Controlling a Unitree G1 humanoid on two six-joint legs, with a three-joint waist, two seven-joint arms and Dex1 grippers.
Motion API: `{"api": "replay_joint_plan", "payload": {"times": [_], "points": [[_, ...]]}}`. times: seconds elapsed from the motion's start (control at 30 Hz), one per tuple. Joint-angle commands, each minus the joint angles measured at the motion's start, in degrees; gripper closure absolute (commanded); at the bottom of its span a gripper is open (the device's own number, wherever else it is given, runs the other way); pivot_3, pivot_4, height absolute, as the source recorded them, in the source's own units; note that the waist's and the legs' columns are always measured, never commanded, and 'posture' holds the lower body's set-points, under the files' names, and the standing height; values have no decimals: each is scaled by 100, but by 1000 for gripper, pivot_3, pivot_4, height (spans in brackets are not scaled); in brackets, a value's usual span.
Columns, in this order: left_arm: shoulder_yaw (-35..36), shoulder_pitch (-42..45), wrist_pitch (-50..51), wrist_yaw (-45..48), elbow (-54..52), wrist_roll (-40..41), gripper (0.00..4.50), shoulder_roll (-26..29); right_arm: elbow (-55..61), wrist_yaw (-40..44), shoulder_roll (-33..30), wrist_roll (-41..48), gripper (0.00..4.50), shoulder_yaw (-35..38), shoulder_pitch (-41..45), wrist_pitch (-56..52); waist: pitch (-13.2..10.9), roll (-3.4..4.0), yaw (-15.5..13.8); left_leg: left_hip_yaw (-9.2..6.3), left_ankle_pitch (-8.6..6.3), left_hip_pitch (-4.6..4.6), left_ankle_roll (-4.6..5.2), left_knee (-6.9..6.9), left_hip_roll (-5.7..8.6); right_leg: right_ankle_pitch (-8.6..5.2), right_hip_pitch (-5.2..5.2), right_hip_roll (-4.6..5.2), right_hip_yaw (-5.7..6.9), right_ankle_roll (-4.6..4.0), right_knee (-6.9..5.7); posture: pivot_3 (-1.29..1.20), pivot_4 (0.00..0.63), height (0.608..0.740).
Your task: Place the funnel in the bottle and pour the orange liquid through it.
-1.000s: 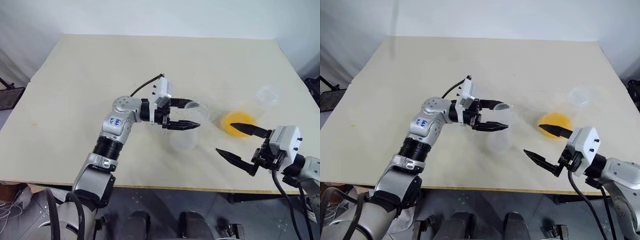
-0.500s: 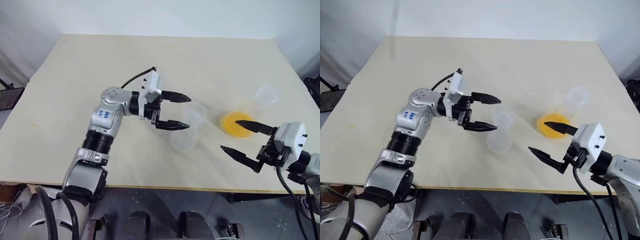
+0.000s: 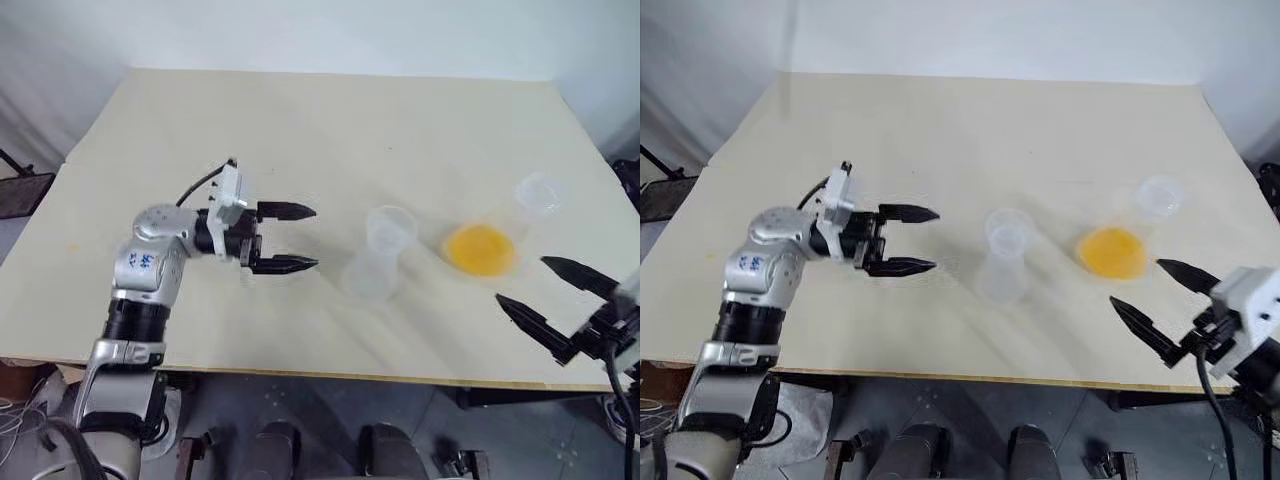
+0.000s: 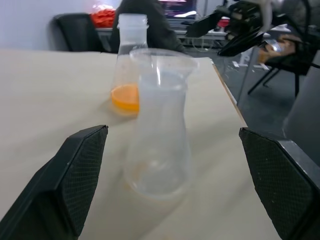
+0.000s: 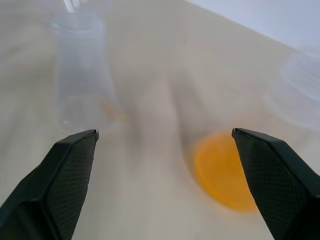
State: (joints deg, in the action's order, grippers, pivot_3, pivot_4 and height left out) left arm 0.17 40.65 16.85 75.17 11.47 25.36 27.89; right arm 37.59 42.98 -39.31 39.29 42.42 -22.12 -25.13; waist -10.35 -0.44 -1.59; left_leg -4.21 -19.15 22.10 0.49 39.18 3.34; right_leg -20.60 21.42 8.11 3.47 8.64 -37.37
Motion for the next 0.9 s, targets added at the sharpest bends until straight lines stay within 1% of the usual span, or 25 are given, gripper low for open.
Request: {"api": "replay_joint_plan", "payload": {"times": [0.03,0.2,0.33,0.47,0.6,0.73,0.9], "points": [[129,-108,-216,-188,-351,123,24,-78,385,-278,291,69,0,453,-348,65,0,0,13,0,0,0,1,0,1,0,0,0,-1,0,0,0,150,740],[148,-255,-321,-282,-509,142,24,-39,683,-611,633,153,0,614,-653,116,7,12,59,12,-1,-9,1,-7,-5,0,2,-6,-12,0,-1,0,150,740],[104,-235,-514,-119,-509,155,24,-16,547,-966,682,-6,0,408,-396,140,10,17,84,18,-1,-16,1,-9,-6,0,1,-8,-23,0,-3,0,150,740],[53,-150,-631,-104,-433,112,24,-56,153,-1194,491,-227,0,-111,331,82,10,18,105,20,-1,-20,1,-9,-5,0,1,-9,-29,0,-4,0,150,740],[-21,-86,-655,-136,-458,84,24,-97,-581,-1393,310,-560,0,-734,1265,23,11,19,150,22,-1,-21,1,-9,-5,0,1,-9,-31,0,-6,0,150,740],[-50,-106,-625,-202,-559,93,24,-106,-1168,-1413,268,-836,0,-1126,1891,176,11,19,157,21,-1,-21,1,-10,-4,0,1,-8,-31,0,-7,0,150,740],[1,-284,-423,-347,-904,170,24,-9,-1871,-1372,254,-1064,0,-1450,2645,379,11,20,174,22,-1,-21,1,-10,-4,0,4,-7,-32,0,-6,0,150,740]]}}
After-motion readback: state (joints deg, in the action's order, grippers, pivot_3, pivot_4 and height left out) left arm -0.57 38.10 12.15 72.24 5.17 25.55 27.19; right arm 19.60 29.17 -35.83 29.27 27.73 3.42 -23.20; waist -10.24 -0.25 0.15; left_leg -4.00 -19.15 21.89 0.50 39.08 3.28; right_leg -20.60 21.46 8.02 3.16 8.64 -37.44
